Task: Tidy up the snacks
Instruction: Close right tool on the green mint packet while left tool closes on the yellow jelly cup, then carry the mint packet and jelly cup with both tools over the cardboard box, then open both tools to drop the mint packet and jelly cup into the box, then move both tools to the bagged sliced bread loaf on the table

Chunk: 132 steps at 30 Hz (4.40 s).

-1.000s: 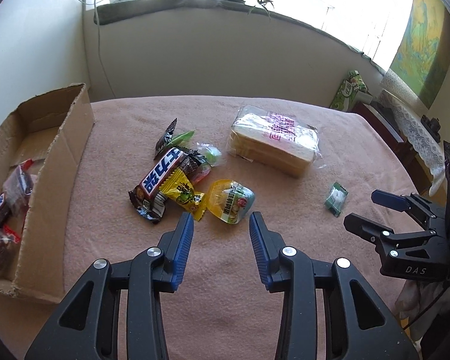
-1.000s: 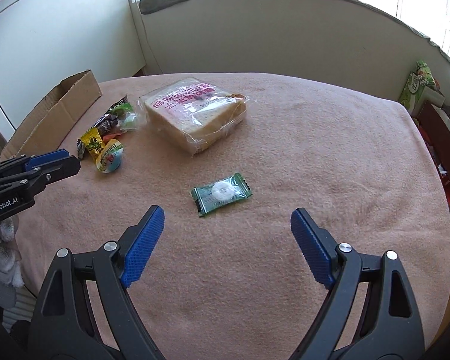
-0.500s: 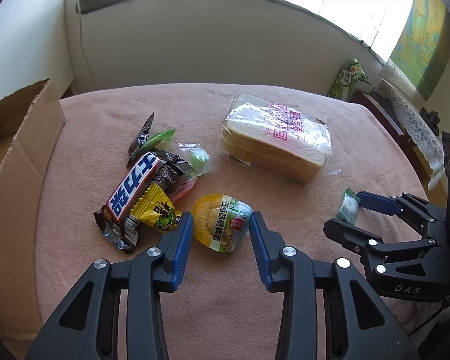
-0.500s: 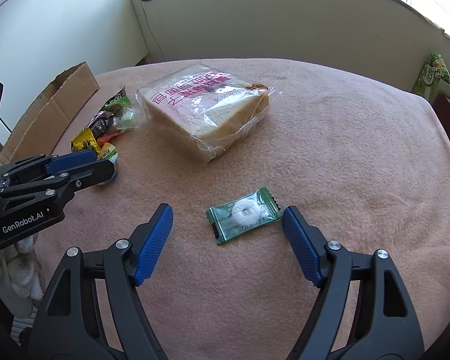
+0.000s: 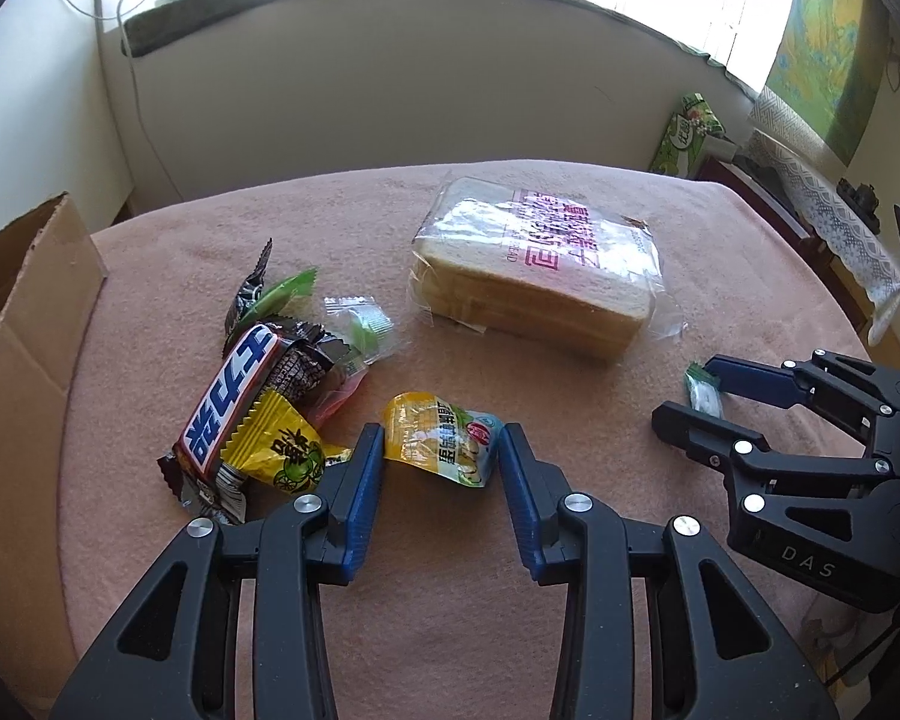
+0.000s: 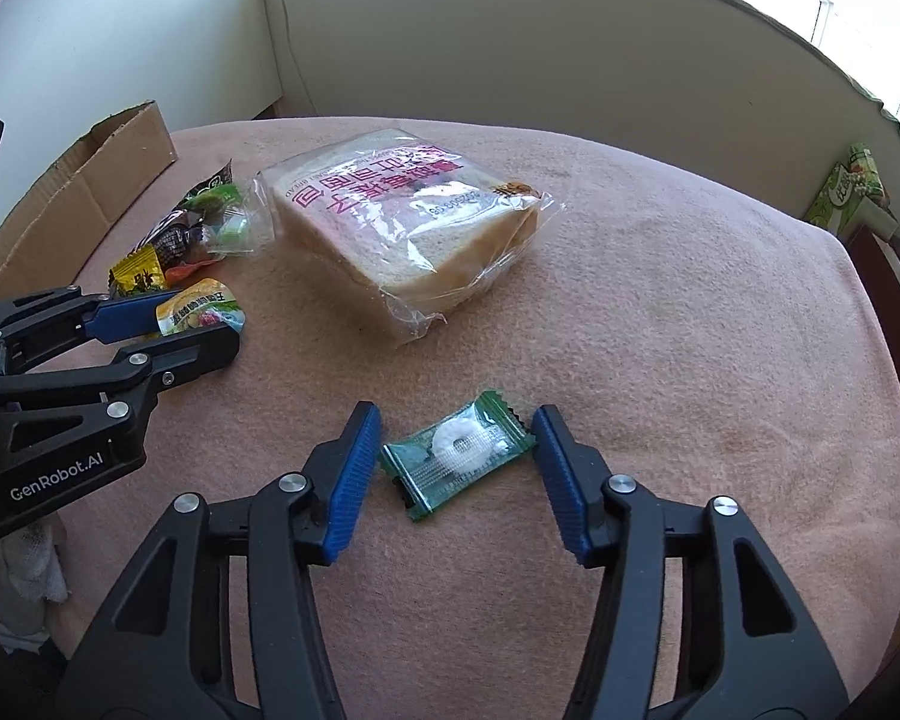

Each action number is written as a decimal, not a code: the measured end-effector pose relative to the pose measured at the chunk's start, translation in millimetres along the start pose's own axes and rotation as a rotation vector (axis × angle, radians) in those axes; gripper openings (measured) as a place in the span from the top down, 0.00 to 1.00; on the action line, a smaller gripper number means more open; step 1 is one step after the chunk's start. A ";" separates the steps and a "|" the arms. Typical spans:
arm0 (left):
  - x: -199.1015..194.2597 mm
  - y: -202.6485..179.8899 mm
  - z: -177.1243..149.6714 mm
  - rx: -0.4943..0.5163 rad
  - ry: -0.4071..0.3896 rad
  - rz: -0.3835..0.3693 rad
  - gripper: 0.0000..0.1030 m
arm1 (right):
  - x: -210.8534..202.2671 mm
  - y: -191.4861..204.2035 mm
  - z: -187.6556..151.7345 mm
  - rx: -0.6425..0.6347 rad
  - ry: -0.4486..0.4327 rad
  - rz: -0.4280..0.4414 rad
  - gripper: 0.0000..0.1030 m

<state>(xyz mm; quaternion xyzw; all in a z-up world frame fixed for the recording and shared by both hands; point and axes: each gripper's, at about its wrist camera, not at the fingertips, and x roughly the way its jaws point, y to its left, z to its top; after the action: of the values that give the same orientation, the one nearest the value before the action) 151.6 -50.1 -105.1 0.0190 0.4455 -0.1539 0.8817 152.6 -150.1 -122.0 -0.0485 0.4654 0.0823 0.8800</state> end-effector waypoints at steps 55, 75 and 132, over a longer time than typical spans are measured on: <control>-115.8 94.9 -28.4 -0.220 -0.211 0.105 0.79 | -66.8 103.0 45.3 -0.122 -0.164 0.185 0.61; -139.2 160.7 -57.0 -0.344 -0.214 0.201 0.79 | -50.0 223.0 93.3 -0.306 -0.191 0.319 0.61; -156.0 149.8 -53.8 -0.356 -0.235 0.249 0.35 | -48.0 222.2 110.7 -0.275 -0.233 0.330 0.07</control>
<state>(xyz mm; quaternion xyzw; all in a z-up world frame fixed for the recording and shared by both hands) 66.2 141.4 -29.6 -0.0999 0.3541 0.0355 0.9292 173.5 81.2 -22.0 -0.0811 0.3467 0.2927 0.8874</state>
